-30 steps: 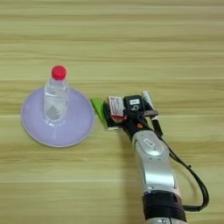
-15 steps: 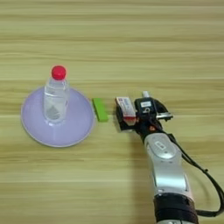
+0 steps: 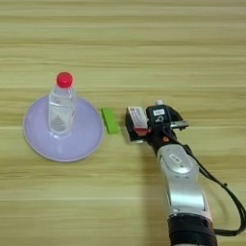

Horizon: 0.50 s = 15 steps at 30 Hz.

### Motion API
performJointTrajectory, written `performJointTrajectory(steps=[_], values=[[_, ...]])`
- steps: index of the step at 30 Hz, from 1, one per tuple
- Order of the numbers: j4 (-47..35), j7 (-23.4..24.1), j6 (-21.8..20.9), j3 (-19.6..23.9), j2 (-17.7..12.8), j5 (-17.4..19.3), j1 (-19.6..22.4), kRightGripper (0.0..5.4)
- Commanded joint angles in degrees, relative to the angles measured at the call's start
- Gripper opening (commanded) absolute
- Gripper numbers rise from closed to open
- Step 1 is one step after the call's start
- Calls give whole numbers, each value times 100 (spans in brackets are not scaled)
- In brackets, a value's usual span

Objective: Move the objects on the table

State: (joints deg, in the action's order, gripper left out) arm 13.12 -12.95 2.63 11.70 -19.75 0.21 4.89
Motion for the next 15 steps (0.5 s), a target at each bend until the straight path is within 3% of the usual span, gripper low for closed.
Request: performJointTrajectory(steps=[1,15], values=[[-394,-95,41,2,-40,208,206,537],[5,-184,143,37,87,386,314,537]])
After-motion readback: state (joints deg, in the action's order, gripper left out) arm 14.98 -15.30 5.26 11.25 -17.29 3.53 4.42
